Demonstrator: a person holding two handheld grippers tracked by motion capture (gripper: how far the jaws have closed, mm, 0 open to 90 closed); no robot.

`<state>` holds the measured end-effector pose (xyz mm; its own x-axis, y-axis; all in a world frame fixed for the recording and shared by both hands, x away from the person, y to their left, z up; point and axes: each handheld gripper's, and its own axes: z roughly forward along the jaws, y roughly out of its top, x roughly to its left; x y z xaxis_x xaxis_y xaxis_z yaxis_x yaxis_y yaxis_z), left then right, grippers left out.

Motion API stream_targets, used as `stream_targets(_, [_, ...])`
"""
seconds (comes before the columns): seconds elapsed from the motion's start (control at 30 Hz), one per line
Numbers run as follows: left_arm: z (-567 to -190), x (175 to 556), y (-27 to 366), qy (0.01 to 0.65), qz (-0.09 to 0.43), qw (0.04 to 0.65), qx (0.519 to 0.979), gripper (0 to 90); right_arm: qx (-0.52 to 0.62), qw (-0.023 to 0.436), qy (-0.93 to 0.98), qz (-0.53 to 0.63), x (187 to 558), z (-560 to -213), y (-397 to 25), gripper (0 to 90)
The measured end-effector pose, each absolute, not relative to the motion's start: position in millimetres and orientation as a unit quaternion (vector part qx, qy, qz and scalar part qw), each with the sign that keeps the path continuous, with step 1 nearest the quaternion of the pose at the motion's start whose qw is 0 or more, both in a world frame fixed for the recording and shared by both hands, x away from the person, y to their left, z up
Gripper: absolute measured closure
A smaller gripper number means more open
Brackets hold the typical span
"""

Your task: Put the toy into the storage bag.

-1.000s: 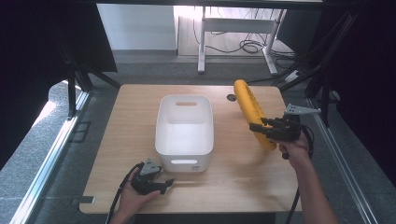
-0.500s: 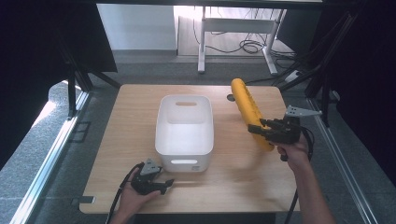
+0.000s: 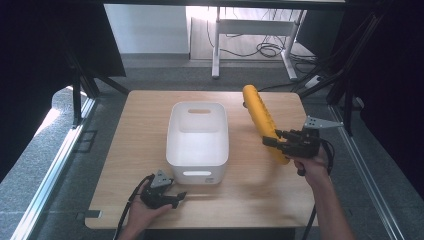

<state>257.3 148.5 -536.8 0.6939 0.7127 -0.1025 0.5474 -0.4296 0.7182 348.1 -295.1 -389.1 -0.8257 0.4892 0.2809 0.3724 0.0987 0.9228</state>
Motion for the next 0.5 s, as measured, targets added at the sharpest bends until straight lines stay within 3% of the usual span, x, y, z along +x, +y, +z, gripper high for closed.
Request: stream_targets(0.5, [-536.7, 257.0, 148.2, 0.376, 0.109, 0.379, 0.839, 28.9, 0.281, 0.047, 0.741, 0.608, 342.9, -384.2, -288.8, 51.6])
